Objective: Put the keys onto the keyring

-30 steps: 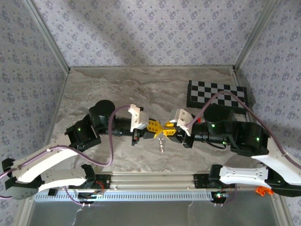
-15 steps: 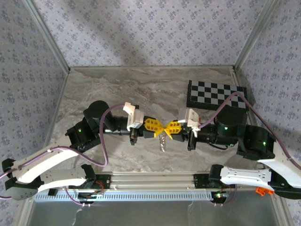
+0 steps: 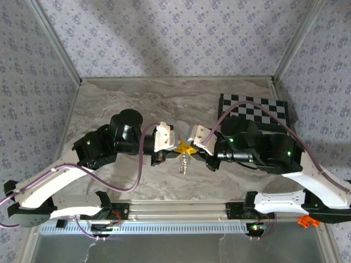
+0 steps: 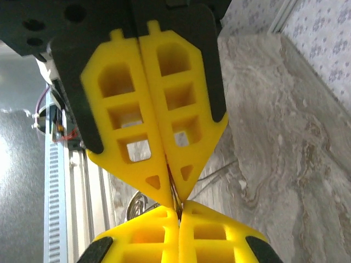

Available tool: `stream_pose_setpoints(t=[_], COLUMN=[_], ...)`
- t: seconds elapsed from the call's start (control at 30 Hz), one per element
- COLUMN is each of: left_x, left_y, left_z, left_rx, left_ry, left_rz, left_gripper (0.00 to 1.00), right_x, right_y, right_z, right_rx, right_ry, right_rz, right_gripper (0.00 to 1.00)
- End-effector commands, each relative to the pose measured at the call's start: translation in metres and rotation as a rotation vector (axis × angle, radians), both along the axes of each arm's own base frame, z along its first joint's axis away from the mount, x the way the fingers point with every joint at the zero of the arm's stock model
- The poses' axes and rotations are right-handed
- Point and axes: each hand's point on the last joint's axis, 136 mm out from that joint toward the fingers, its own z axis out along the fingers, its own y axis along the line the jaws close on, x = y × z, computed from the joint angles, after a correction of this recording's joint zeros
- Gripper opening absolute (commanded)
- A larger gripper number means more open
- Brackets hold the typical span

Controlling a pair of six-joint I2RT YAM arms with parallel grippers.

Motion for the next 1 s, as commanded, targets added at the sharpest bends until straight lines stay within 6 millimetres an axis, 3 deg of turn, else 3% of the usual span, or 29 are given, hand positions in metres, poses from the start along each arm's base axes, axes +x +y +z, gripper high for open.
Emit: stream_pose_setpoints(t=[0.0, 0.17, 0.23, 0.37, 0.43, 0.6, 0.77, 0.97], left_x=[-0.003, -0.008, -0.01, -0.015, -0.022, -0.036, -0.04, -0.043], left_y=[0.002, 0.001, 0.002, 0.008, 0.01, 0.012, 0.011, 0.012], left_z=[-0.002, 0.012, 0.025, 0.05, 0.062, 0.079, 0.082, 0.085], left_rx=[0.023, -0.09, -0.172, -0.291, -0.342, -0.423, -0.472, -0.506], left_ry=[-0.027, -0.006, -0.004, -0.006, -0.006, 0.014, 0.041, 0.064], left_rz=[-0.014, -0.023, -0.028, -0.052, -0.093, -0.173, -0.198, -0.218], left_gripper=[0.0, 0.0, 0.0, 0.0, 0.0, 0.0, 0.0, 0.0], right_x=[-0.002, -0.003, -0.002, -0.015, -0.018, -0.025, -0.025, -0.024], right_y=[0.007, 0.009, 0.007, 0.012, 0.014, 0.02, 0.02, 0.008], right_z=[0.02, 0.029, 0.035, 0.049, 0.056, 0.06, 0.062, 0.065], right_rx=[0.039, 0.097, 0.142, 0.309, 0.377, 0.426, 0.441, 0.453], right_ry=[-0.048, -0.05, -0.074, -0.085, -0.087, -0.063, -0.063, -0.081], right_rz=[0.037, 0.036, 0.025, 0.076, 0.093, 0.129, 0.128, 0.105], right_gripper=[0.0, 0.0, 0.0, 0.21, 0.24, 0.24, 0.12, 0.11])
